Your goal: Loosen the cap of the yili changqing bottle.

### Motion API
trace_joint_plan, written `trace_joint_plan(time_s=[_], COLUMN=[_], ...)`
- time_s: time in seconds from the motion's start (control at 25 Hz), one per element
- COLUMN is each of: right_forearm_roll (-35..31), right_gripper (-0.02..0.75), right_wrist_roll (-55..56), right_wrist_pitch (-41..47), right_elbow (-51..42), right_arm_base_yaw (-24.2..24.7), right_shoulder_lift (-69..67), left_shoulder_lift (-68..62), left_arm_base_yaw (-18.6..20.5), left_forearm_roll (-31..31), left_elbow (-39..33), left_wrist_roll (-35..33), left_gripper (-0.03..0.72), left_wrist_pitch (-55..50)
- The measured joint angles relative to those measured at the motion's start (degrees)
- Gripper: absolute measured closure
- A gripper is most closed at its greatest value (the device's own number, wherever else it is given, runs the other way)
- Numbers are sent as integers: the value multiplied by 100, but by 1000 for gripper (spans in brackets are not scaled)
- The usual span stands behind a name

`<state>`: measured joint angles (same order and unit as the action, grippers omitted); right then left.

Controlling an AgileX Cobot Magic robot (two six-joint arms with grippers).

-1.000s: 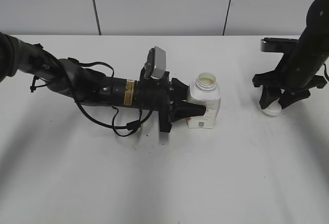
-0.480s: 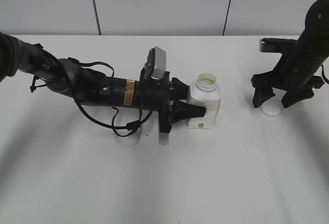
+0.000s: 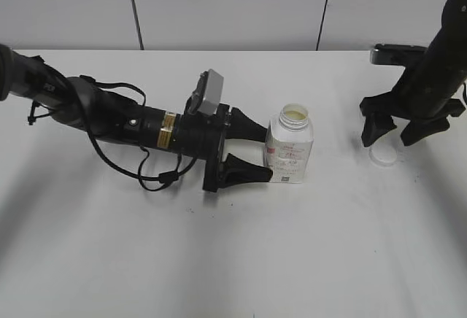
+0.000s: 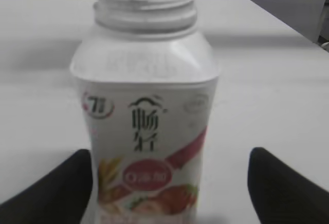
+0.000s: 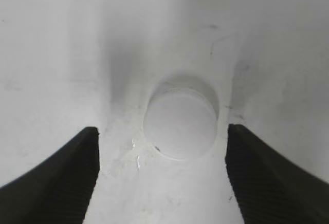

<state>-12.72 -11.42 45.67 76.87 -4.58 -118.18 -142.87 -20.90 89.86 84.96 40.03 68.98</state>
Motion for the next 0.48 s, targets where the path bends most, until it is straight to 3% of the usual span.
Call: trace_joint_plan(time_s=[0.28, 0.48], right_forearm_roll=[0, 24], right_gripper=[142, 142], right_wrist_roll=[-236, -393], right_wrist_pitch=[87, 93], right_elbow=[0, 0], right_arm_base_yaw=[0, 0], right_shoulder_lift=[495, 722], left_shoulder_lift=[377, 860], left_arm_base_yaw=[378, 538], left_forearm_roll=[792, 1027], left_elbow=[0, 0], left_wrist_roll=[254, 555], left_gripper=[135, 162], left_wrist_pitch=[0, -59])
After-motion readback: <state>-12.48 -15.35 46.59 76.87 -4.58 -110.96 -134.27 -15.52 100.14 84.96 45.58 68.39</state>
